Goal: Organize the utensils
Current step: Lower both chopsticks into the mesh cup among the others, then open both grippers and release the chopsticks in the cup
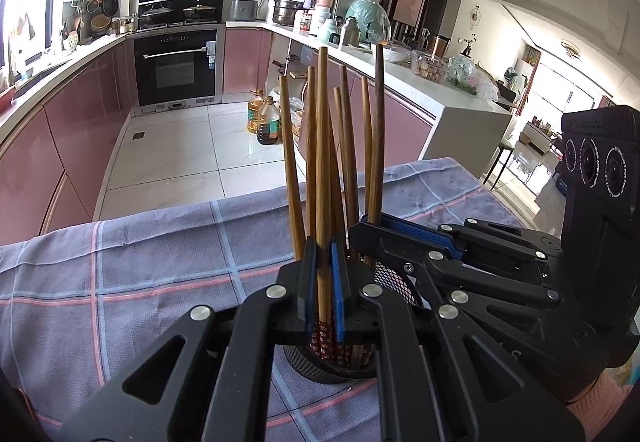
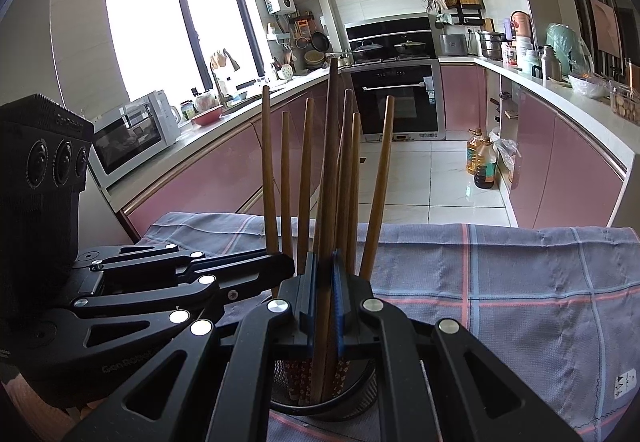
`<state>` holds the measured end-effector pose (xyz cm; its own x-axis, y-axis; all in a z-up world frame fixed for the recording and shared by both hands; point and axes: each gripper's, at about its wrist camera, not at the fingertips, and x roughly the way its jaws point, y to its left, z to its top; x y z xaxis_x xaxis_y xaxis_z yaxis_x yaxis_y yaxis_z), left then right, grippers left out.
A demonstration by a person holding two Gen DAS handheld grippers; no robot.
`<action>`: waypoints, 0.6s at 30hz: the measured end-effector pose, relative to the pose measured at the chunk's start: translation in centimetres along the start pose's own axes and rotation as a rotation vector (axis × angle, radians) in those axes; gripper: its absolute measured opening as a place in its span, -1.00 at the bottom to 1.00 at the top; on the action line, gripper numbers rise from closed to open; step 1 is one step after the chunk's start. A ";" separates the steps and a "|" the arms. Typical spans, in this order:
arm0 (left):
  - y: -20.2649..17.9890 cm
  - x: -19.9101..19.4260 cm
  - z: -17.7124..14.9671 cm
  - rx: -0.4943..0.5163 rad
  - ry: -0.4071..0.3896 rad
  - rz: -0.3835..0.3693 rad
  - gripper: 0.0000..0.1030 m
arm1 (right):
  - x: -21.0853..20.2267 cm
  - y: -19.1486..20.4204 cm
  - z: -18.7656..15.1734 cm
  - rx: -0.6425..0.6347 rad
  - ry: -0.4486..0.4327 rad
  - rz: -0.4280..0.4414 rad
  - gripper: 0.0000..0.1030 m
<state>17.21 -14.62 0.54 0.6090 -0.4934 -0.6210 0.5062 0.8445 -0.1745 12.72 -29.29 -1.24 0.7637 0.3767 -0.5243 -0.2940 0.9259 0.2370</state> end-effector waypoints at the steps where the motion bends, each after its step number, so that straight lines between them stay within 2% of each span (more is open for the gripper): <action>1: 0.1 0.1 0.0 -0.002 0.002 0.000 -0.85 | 0.0 0.0 0.0 0.002 0.000 0.000 -0.87; 15: 1.1 0.7 -0.7 -0.021 0.010 -0.001 -0.86 | -0.1 0.4 -0.1 -0.002 -0.007 0.005 -0.86; 18: 1.2 0.0 -1.1 -0.018 -0.008 0.005 -0.78 | -0.5 0.5 -0.2 -0.004 -0.013 0.007 -0.85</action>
<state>17.14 -13.42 -0.49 0.6169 -0.4906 -0.6155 0.4917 0.8508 -0.1853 12.05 -28.99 -1.02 0.7689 0.3831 -0.5118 -0.3020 0.9233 0.2374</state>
